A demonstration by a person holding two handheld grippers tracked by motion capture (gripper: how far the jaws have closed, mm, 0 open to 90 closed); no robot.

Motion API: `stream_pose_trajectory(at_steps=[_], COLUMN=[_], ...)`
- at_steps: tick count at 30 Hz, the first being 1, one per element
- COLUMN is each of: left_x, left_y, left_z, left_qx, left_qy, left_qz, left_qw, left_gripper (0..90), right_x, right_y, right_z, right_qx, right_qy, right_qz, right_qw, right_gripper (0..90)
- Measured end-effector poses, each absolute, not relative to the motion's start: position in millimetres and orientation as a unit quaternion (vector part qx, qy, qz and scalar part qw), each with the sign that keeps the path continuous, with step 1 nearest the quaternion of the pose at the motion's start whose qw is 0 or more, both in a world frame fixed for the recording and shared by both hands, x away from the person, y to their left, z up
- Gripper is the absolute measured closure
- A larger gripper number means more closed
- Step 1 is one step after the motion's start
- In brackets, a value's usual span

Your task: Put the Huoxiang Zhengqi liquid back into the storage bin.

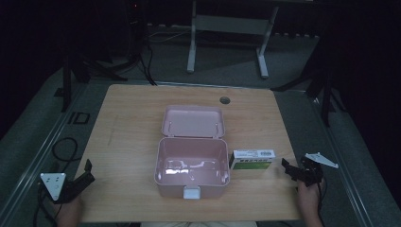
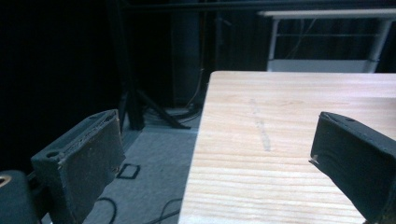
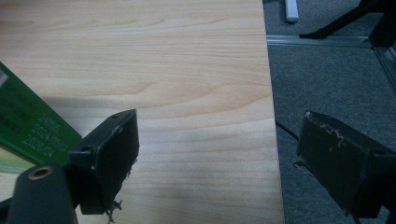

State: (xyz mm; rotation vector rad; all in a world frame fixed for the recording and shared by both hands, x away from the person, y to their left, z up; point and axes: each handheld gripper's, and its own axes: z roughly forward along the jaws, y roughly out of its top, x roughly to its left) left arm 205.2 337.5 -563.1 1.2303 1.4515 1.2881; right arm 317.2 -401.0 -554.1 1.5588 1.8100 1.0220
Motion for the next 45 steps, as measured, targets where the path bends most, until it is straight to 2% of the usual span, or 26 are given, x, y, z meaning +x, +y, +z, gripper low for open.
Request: stream_pose_trajectory(at_steps=[5, 17, 24, 45], left_x=[204.3, 203.1, 202.7, 202.5], left_y=[339.0, 341.9, 344.0, 343.5], left_z=[-563.0, -563.4, -562.7, -563.0], left_qx=[0.481, 0.474, 0.481, 0.484], left_qy=[0.58, 0.586, 0.586, 0.585], left_qz=[0.512, 0.506, 0.492, 0.49], left_qw=[0.412, 0.419, 0.428, 0.428], left_gripper=[2.7, 2.7, 2.8, 4.8], right_x=[317.8, 325.7, 332.1, 337.1], right_y=[-399.3, -398.0, -392.1, -364.3], right_z=[-554.3, -549.5, -533.9, -503.0], right_qx=[0.575, 0.559, 0.537, 0.448], right_qy=[0.677, 0.718, 0.768, 0.875], right_qz=[0.372, 0.355, 0.307, 0.166], right_qw=[0.268, 0.215, 0.17, 0.08], right_gripper=[12.4, 11.4, 11.4, 11.2])
